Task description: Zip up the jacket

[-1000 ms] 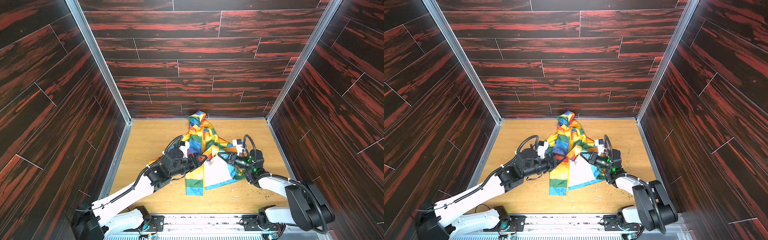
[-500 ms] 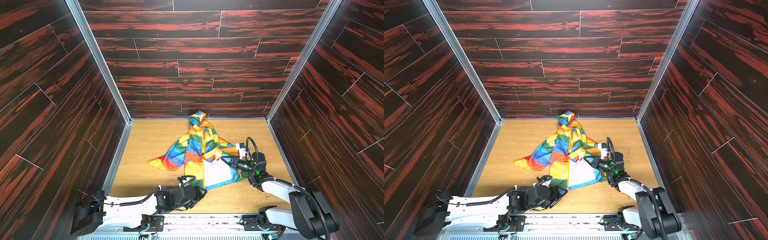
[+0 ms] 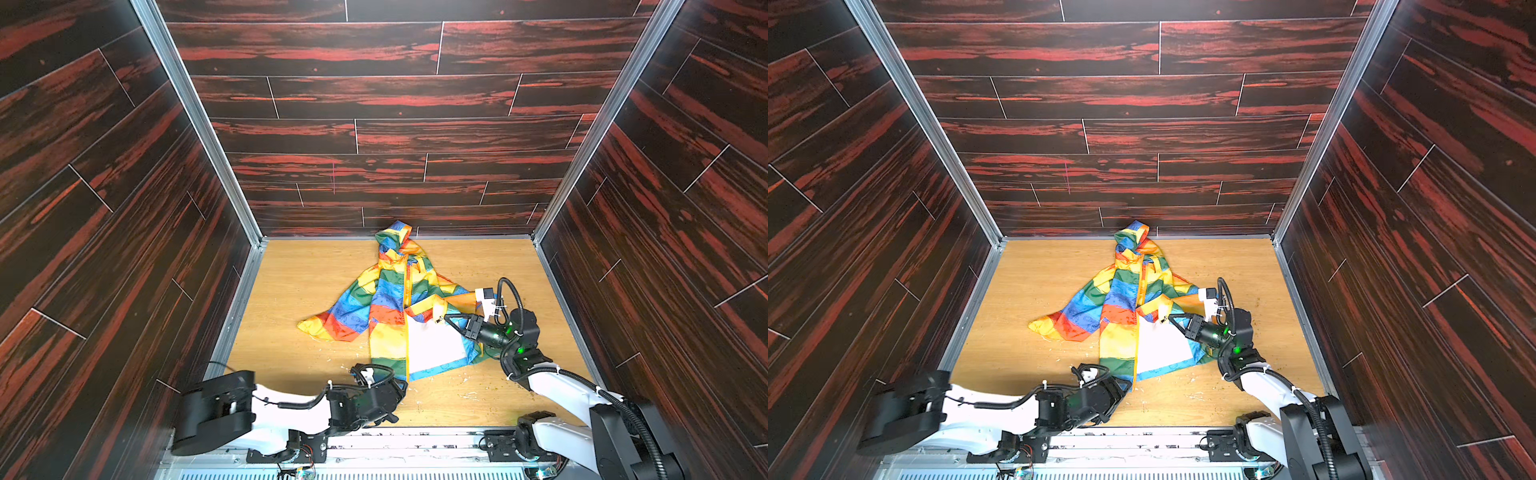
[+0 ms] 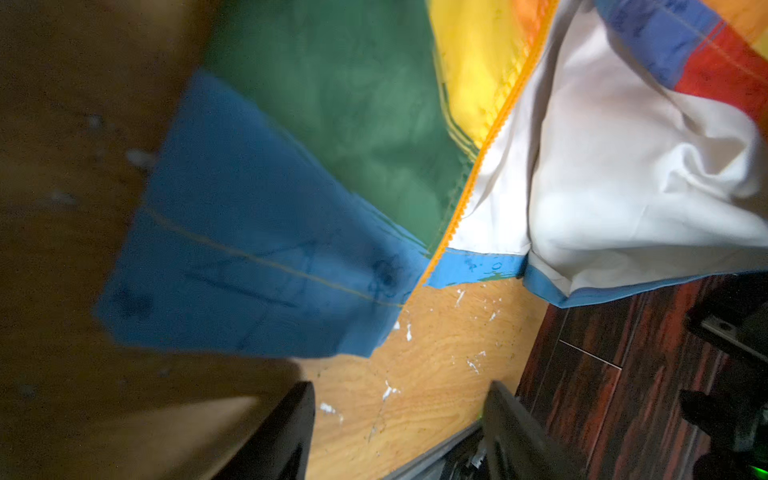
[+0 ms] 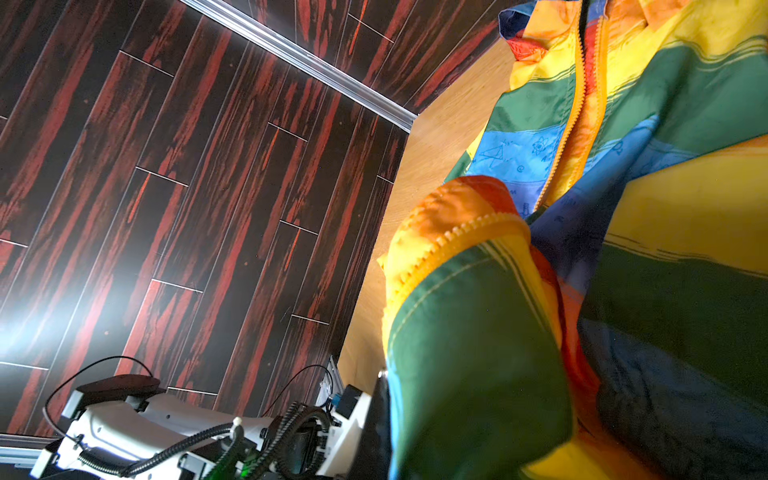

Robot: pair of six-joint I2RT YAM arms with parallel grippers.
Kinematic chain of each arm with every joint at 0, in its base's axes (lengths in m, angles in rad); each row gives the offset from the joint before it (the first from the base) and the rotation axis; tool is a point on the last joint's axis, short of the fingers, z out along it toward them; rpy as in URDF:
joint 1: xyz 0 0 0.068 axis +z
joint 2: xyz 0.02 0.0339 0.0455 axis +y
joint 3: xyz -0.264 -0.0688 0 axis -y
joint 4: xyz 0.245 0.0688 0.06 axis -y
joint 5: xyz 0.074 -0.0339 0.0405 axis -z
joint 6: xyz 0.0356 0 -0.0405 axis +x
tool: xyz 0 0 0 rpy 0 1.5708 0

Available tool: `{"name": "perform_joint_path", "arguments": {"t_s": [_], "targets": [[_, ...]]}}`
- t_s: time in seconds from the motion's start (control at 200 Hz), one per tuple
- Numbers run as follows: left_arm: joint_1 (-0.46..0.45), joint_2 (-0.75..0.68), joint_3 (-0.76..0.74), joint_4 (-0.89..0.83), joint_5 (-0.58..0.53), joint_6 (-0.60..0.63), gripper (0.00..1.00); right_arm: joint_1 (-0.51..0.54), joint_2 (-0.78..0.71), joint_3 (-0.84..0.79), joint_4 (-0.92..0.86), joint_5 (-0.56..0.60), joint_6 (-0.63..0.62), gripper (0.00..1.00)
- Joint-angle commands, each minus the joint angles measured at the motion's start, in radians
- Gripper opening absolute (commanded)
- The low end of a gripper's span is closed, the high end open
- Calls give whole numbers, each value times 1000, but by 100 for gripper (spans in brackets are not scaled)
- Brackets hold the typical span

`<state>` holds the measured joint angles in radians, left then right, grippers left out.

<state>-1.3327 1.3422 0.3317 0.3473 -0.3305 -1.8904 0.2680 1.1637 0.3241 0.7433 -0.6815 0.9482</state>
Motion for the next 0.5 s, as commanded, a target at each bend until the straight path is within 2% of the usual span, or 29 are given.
{"name": "perform_joint_path", "arguments": {"t_s": [0.0, 0.361, 0.491], "targets": [[-10, 36, -28, 95, -34, -45, 67, -7, -18, -3, -1, -13, -9, 0], [-12, -3, -72, 39, -157, -32, 67, -6, -14, -11, 17, -21, 0, 0], [-13, -9, -77, 66, -209, 18, 67, -8, 1, -7, 35, -28, 10, 0]]}}
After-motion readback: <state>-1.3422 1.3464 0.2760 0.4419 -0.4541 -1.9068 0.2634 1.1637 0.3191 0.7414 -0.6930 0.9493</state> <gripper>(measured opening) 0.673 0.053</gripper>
